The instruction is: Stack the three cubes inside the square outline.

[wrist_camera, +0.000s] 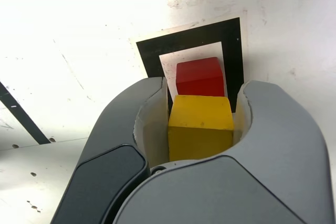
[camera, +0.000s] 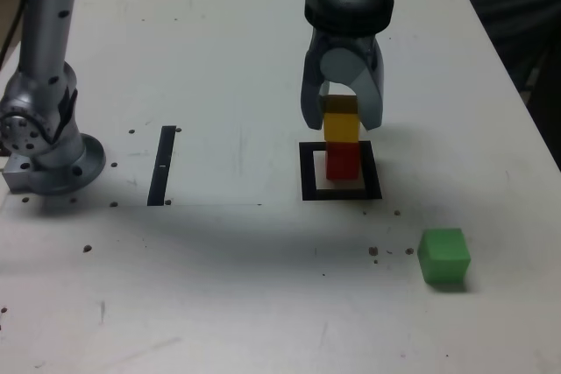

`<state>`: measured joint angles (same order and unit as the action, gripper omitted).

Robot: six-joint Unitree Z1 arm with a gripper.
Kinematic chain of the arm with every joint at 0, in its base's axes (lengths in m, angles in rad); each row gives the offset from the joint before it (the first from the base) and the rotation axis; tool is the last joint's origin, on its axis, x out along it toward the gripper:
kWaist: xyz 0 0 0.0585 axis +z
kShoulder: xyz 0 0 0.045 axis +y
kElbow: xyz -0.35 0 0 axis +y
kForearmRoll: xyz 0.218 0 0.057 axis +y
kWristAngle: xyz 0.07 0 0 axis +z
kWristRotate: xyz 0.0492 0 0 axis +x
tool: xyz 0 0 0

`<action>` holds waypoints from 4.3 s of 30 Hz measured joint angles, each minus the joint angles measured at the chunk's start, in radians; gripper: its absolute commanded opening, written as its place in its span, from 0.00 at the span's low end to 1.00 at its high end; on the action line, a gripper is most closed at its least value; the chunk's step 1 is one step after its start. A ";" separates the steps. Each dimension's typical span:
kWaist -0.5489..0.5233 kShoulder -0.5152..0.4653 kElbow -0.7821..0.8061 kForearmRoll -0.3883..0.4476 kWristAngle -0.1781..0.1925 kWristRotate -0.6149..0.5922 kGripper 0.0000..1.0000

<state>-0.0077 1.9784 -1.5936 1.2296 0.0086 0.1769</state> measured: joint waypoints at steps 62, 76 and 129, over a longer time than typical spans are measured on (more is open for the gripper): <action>-0.106 -0.107 -0.081 0.089 0.130 0.116 1.00; -0.219 -0.034 -0.215 0.135 0.142 0.219 1.00; -0.419 0.377 -0.497 0.132 0.213 0.681 0.95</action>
<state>-0.4270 2.3554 -2.0909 1.3620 0.2215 0.8576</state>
